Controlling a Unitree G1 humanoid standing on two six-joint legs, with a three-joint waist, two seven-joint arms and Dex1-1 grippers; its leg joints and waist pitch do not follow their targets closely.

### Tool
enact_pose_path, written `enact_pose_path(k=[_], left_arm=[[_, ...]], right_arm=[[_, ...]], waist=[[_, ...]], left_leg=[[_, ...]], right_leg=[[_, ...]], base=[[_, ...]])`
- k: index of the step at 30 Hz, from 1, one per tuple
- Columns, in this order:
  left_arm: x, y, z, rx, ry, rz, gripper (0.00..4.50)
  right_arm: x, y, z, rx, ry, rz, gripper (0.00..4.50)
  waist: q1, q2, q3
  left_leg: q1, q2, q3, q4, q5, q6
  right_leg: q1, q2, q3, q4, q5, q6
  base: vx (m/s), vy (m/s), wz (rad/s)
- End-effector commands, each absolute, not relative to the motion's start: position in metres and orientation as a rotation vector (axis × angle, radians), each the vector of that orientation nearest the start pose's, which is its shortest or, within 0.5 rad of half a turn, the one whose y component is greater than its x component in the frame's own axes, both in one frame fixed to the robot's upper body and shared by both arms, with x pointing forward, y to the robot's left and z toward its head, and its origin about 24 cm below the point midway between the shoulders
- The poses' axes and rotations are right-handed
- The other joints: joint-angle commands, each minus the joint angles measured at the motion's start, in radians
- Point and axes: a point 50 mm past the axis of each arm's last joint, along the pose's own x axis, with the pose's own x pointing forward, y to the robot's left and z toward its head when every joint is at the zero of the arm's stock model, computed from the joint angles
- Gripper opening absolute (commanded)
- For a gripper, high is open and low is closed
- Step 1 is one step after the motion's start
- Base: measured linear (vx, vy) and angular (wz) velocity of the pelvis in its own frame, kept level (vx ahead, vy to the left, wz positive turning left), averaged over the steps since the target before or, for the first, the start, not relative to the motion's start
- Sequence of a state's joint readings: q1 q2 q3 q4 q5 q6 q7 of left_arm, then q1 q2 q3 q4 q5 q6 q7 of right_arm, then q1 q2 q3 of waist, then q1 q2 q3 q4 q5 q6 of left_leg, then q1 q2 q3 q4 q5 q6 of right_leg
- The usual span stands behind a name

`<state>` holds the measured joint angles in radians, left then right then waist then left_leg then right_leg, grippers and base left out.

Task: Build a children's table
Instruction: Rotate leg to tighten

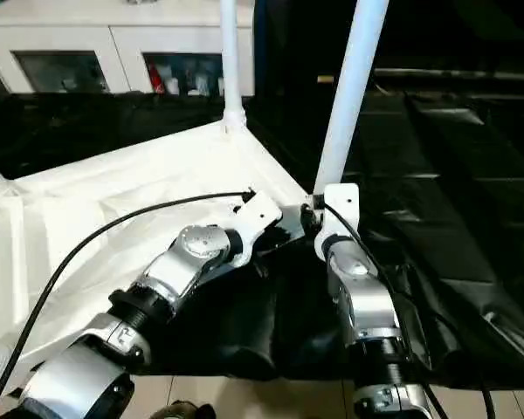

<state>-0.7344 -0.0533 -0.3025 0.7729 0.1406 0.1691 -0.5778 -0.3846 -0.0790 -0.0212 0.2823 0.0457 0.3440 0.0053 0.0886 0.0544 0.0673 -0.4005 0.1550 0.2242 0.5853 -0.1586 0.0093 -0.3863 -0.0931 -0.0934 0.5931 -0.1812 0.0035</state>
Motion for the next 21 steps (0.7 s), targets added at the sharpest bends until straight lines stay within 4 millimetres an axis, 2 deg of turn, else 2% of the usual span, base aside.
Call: enact_pose_path(k=[1,5,6,10,11,13,14,18,19,21], left_arm=[[0.334,0.002,0.057,0.351,0.253,-1.000,0.00],[0.331,0.005,0.056,0.400,0.214,-1.057,0.00],[0.331,0.005,0.056,0.403,0.213,-1.065,0.00],[0.330,0.008,0.057,0.394,0.194,-1.111,0.00],[0.330,0.008,0.058,0.395,0.192,-1.115,0.00],[0.329,0.011,0.058,0.394,0.179,-1.150,0.00],[0.329,0.012,0.058,0.394,0.177,-1.154,0.00],[0.330,0.016,0.060,0.385,0.163,-1.179,0.00],[0.331,0.018,0.062,0.375,0.146,-1.188,0.00],[0.333,0.020,0.065,0.368,0.127,-1.172,0.00]], right_arm=[[0.319,-0.124,0.045,-0.012,0.256,0.151,3.19],[0.319,-0.133,0.055,-0.038,0.190,0.190,3.55],[0.319,-0.135,0.057,-0.048,0.183,0.201,3.67],[0.312,-0.156,0.070,-0.089,0.157,0.274,3.99],[0.310,-0.159,0.071,-0.101,0.155,0.288,4.09],[0.300,-0.177,0.078,-0.135,0.169,0.361,4.23],[0.297,-0.180,0.079,-0.140,0.177,0.392,4.31],[0.280,-0.193,0.083,-0.181,0.232,0.523,4.42],[0.265,-0.199,0.083,-0.229,0.296,0.626,4.42],[0.251,-0.202,0.082,-0.277,0.352,0.719,4.42]], waist=[[-0.006,-0.022,-0.060],[-0.006,-0.023,-0.060],[-0.005,-0.026,-0.060],[0.001,-0.027,-0.061],[0.002,-0.025,-0.062],[0.004,-0.025,-0.063],[0.009,-0.022,-0.062],[0.014,-0.027,-0.062],[0.014,-0.027,-0.061],[0.024,-0.027,-0.061]], left_leg=[[0.038,0.086,-0.061,-0.080,-0.329,-0.007],[0.037,0.087,-0.062,-0.081,-0.337,-0.004],[0.037,0.086,-0.062,-0.080,-0.335,-0.002],[0.034,0.087,-0.060,-0.077,-0.305,0.019],[0.033,0.089,-0.060,-0.078,-0.293,0.025],[0.034,0.090,-0.059,-0.077,-0.289,0.033],[0.034,0.091,-0.059,-0.076,-0.291,0.037],[0.030,0.091,-0.060,-0.074,-0.293,0.051],[0.028,0.088,-0.060,-0.073,-0.291,0.055],[0.028,0.091,-0.061,-0.070,-0.283,0.069]], right_leg=[[0.020,-0.091,0.064,-0.096,-0.325,-0.147],[0.021,-0.093,0.065,-0.098,-0.349,-0.139],[0.021,-0.091,0.064,-0.099,-0.350,-0.136],[0.026,-0.094,0.067,-0.096,-0.330,-0.131],[0.025,-0.093,0.066,-0.093,-0.316,-0.137],[0.026,-0.092,0.066,-0.093,-0.309,-0.140],[0.028,-0.092,0.066,-0.094,-0.311,-0.141],[0.032,-0.095,0.065,-0.095,-0.313,-0.144],[0.032,-0.095,0.063,-0.096,-0.319,-0.149],[0.036,-0.097,0.065,-0.098,-0.336,-0.137]], base=[[0.000,0.000,0.00],[0.000,0.000,0.00],[0.000,0.000,0.00],[0.000,0.000,0.00],[0.000,0.000,0.00],[0.000,0.000,0.00],[0.000,0.000,0.00],[0.000,0.000,0.00],[0.000,0.000,0.00],[0.000,0.000,0.00]])
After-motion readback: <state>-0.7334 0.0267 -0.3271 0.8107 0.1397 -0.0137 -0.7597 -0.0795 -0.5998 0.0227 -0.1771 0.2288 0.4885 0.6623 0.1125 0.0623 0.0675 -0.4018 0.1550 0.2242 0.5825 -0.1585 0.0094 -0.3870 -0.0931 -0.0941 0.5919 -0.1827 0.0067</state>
